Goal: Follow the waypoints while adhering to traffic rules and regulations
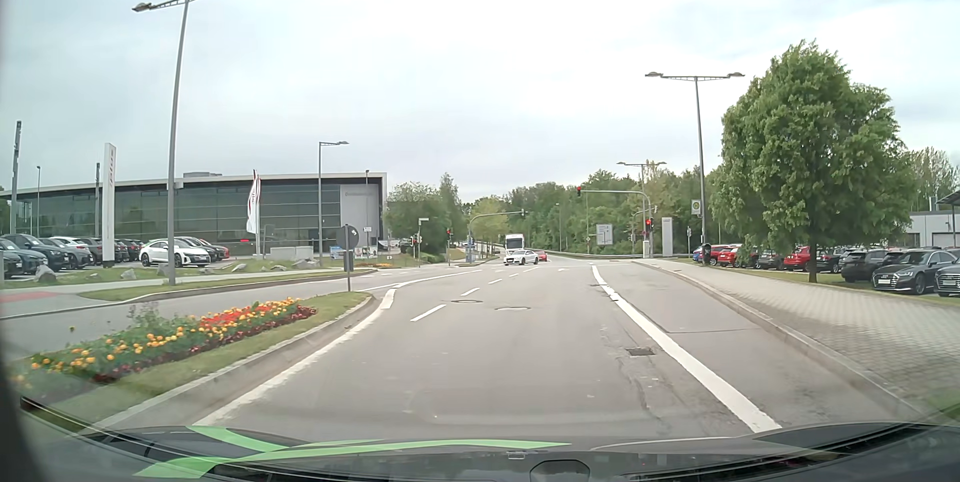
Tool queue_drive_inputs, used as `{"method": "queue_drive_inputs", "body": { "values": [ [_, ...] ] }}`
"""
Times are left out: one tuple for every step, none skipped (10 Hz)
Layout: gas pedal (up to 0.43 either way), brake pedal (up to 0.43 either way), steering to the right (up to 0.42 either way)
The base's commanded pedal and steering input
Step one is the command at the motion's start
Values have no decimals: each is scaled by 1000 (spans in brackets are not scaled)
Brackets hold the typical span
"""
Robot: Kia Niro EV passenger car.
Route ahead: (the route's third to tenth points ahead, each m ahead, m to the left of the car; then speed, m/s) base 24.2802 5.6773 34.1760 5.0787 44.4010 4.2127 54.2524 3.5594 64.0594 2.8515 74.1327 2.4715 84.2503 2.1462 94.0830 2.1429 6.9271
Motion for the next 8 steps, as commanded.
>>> {"method": "queue_drive_inputs", "body": {
  "values": [
    [79,0,26],
    [79,0,26],
    [79,0,26],
    [67,0,26],
    [67,0,26],
    [67,0,26],
    [67,0,26],
    [47,0,26]
  ]
}}
